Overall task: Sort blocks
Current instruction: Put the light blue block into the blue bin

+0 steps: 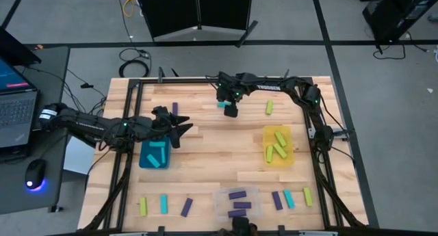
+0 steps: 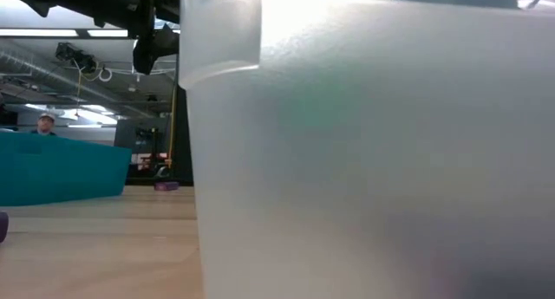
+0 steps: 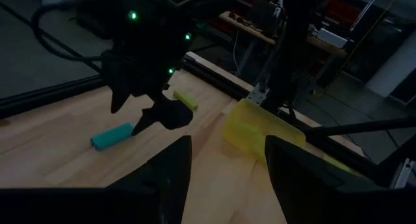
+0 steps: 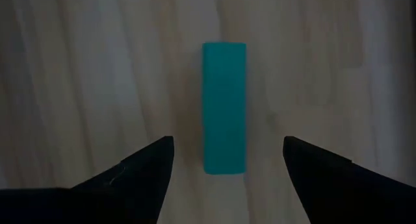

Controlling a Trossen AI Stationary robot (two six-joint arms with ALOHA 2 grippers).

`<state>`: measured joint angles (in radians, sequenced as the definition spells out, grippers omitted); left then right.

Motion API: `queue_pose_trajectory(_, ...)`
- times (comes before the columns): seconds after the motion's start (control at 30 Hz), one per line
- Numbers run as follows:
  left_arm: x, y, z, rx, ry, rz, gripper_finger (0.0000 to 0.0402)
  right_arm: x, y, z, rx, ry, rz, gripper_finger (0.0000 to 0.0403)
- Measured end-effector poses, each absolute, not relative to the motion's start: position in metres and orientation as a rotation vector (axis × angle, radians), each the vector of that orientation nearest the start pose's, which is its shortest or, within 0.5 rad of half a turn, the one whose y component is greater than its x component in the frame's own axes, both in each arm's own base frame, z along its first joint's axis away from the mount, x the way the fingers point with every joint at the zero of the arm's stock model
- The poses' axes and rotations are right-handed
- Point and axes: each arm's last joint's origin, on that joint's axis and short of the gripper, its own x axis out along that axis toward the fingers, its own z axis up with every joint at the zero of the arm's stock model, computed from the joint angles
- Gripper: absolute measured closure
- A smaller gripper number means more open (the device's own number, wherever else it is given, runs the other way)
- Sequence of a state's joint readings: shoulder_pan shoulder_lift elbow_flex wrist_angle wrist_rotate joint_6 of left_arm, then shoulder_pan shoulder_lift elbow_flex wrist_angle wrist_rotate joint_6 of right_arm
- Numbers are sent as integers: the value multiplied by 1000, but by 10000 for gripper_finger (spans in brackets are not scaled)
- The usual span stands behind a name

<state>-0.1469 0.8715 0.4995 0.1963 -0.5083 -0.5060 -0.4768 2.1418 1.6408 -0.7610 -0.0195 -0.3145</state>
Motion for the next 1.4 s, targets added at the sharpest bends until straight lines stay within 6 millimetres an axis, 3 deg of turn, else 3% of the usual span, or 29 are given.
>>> queue_pose_trajectory(0.33,192,-14,256,-440,73,394,200,390,-196,168,5,1273,-163,101)
queue_pose_trajectory(0.57,192,-14,256,-439,73,394,200,391,-197,146,-2,1341,-167,102)
queue_pose_trajectory(0.77,192,-14,256,-438,72,394,200,393,-198,144,-37,1358,-202,106)
queue_pose_trajectory(1.4,192,-14,257,-437,66,393,200,394,-190,142,-78,1391,-169,246)
